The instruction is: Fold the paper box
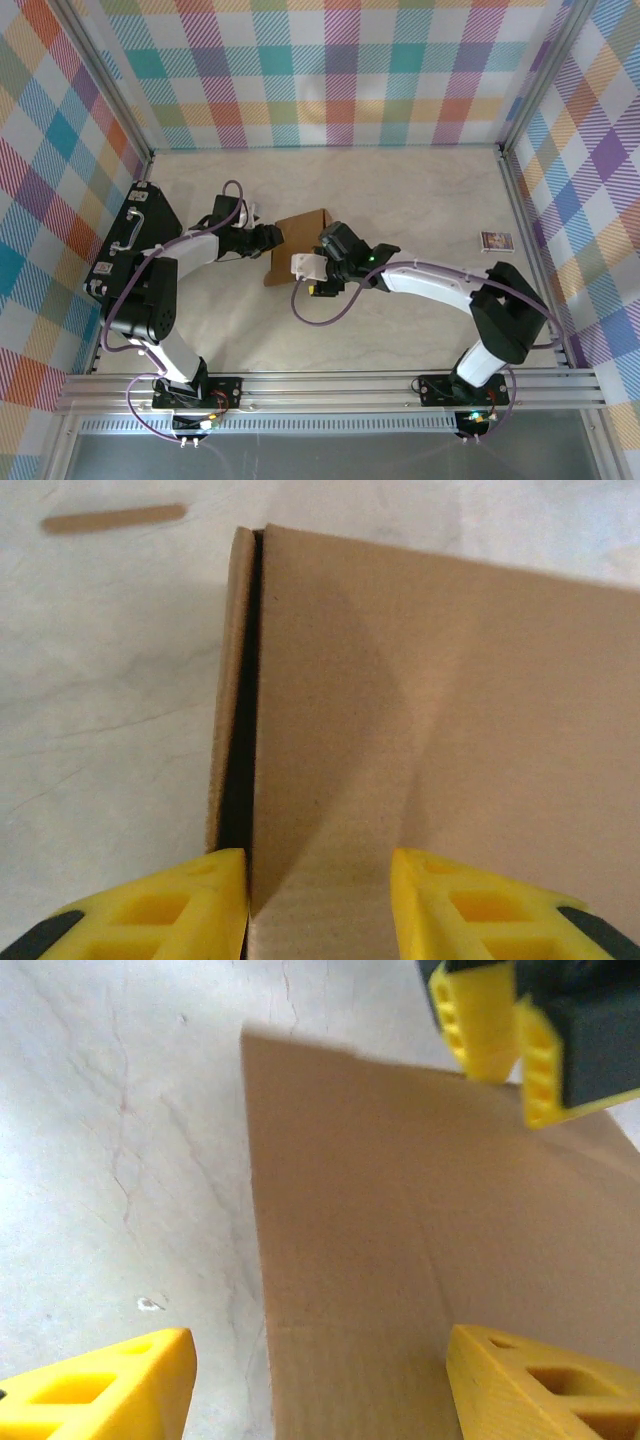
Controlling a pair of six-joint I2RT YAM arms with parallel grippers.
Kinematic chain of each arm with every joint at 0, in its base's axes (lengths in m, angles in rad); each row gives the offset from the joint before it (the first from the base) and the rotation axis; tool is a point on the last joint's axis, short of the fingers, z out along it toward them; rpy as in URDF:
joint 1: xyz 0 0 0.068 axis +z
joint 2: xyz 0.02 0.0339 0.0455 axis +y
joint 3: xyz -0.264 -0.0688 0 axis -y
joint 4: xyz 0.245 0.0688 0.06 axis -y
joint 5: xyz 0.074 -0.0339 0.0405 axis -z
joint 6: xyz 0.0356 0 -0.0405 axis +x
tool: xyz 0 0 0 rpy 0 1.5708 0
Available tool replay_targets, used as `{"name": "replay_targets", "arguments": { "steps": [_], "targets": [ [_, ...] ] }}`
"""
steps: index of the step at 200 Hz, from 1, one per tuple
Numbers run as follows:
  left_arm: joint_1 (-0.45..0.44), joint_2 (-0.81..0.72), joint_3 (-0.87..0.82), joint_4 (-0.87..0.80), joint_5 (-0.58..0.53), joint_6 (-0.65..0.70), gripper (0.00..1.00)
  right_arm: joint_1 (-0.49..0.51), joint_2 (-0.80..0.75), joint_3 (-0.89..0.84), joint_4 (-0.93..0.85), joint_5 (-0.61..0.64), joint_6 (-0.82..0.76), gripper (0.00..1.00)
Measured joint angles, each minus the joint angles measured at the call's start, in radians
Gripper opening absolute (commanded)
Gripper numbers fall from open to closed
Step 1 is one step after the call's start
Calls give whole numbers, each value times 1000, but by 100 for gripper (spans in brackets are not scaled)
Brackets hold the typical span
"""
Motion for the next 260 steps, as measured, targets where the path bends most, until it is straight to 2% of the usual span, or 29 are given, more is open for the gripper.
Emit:
{"name": "replay_targets", "arguments": {
  "steps": [48, 108, 139, 183, 196, 205, 222, 260],
  "targets": [
    [-6, -12, 2, -58, -12, 3, 42, -29, -58, -11, 17, -83, 87, 69],
    [-22, -76, 42, -202, -35, 10, 44, -151, -75, -14, 83, -158, 247, 69],
    [-26, -119, 71, -219, -35, 14, 45, -197, -59, -12, 122, -158, 343, 66],
    [-42, -136, 75, -269, -60, 32, 47, -202, 51, -5, 149, -137, 440, 65],
    [-42, -148, 75, -292, -92, 41, 49, -202, 78, -3, 141, -124, 462, 67],
    [-42, -155, 75, -306, -115, 53, 55, -202, 89, -3, 135, -109, 479, 69],
    [-42, -161, 62, -308, -145, 55, 57, -202, 94, -3, 127, -81, 515, 73],
    [-43, -130, -25, -251, -137, 45, 63, -202, 98, -3, 126, -59, 604, 73]
  ]
}}
